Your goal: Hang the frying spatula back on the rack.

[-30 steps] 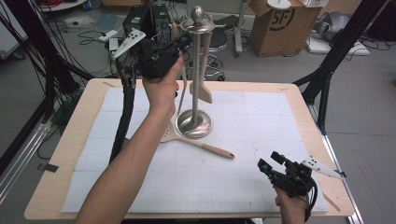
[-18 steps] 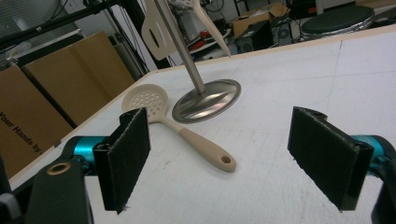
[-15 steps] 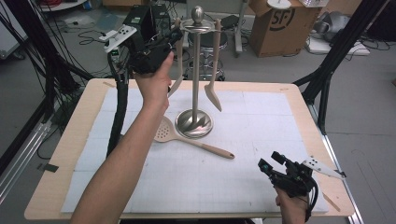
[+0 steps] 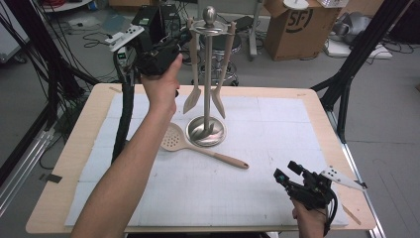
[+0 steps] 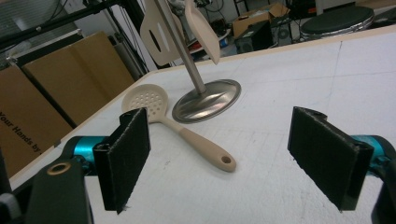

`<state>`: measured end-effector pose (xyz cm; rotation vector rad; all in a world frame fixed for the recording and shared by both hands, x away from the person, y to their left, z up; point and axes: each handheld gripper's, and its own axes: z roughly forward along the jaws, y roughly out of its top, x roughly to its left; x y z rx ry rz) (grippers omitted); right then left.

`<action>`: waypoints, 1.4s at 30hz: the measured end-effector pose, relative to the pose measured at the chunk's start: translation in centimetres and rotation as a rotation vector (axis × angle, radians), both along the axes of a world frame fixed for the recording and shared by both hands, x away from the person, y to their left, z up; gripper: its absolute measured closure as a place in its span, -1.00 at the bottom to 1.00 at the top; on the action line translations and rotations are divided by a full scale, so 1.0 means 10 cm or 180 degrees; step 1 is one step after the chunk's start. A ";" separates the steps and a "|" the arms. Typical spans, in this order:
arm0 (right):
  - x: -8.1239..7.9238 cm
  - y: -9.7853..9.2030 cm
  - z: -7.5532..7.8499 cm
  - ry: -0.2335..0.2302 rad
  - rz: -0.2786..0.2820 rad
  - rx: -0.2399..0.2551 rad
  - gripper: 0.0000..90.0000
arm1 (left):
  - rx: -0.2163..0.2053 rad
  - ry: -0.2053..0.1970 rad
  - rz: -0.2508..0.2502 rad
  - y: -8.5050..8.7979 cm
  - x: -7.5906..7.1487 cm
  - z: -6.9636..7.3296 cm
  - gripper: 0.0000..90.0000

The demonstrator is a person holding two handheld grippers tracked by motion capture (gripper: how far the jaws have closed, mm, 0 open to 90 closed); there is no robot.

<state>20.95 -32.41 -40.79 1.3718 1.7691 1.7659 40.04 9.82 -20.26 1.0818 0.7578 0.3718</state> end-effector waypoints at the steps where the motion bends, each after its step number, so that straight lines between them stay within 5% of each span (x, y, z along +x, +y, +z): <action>1: 0.00 0.00 0.00 0.0010 -0.0001 -0.0004 -0.56 | -0.0008 0.0020 -0.0006 -0.01 0.01 0.00 1.00; 23: 0.00 0.00 0.00 -0.0008 0.0014 -0.0020 -0.56 | -0.0058 0.0036 0.0000 0.12 0.06 0.00 0.99; 26: 0.00 0.01 0.00 -0.0003 0.0016 -0.0021 -0.56 | -0.0045 -0.0022 -0.0051 0.13 0.00 -0.03 0.67; 37: 0.02 0.07 -0.01 0.0015 0.0044 -0.0050 -0.56 | 0.0063 0.0018 -0.0256 0.33 -0.16 -0.24 0.08; 42: 0.03 0.10 -0.02 0.0019 0.0068 -0.0089 -0.56 | 0.0098 -0.0056 -0.0347 0.34 -0.25 -0.23 0.04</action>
